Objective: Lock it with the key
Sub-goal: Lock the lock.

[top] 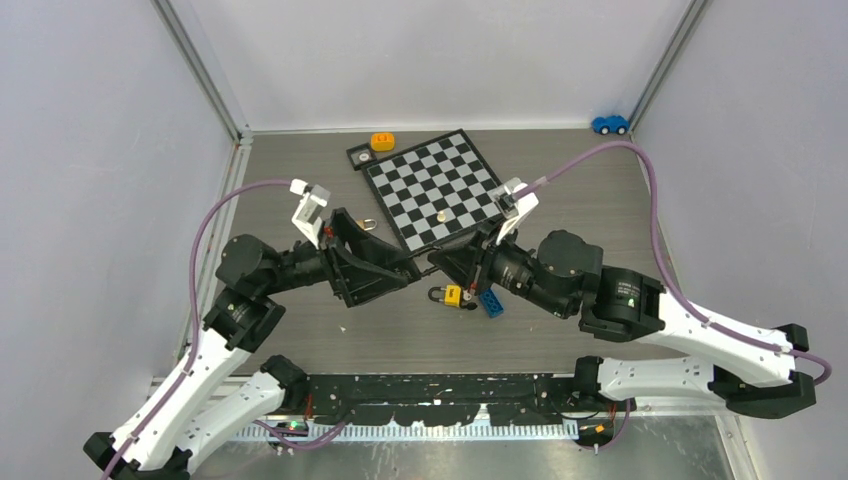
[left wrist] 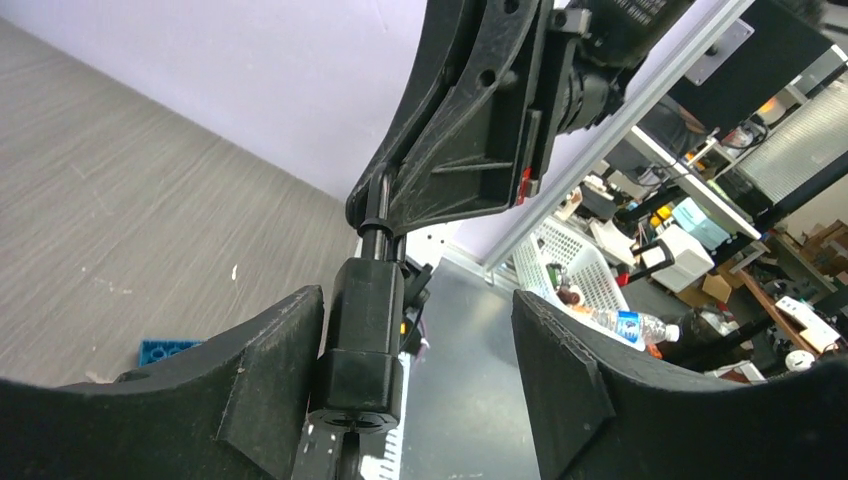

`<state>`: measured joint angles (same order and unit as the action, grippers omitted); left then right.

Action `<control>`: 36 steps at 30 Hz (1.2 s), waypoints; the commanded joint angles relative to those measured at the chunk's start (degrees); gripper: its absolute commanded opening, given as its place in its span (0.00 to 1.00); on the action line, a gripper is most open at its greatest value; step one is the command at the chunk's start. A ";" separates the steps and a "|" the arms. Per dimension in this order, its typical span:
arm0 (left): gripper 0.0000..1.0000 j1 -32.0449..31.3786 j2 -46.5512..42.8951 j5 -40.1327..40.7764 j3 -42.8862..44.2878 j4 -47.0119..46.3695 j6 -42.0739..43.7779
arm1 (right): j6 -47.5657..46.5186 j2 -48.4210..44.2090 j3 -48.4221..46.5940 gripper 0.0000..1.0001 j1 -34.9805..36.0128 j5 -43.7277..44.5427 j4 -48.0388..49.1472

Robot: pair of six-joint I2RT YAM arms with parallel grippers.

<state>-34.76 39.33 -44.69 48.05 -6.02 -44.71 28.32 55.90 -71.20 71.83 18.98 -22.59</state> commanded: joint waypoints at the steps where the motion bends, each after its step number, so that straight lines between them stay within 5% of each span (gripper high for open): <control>1: 0.70 -0.30 -1.27 -0.17 -0.46 -11.72 -3.75 | 1.75 -3.81 2.11 0.00 -0.39 2.80 11.76; 16: 0.71 -0.28 -1.82 1.02 -3.76 -16.52 -7.20 | 2.61 -8.06 3.03 0.00 -0.42 1.35 18.27; 36: 0.77 -0.30 -6.34 9.83 -5.29 -10.04 1.40 | 12.20 -3.63 -1.07 0.00 -0.39 -6.44 27.05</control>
<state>-34.87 33.61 -37.39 42.46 -16.49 -45.87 35.27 51.09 -67.90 71.40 15.57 -8.73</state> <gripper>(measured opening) 0.763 0.144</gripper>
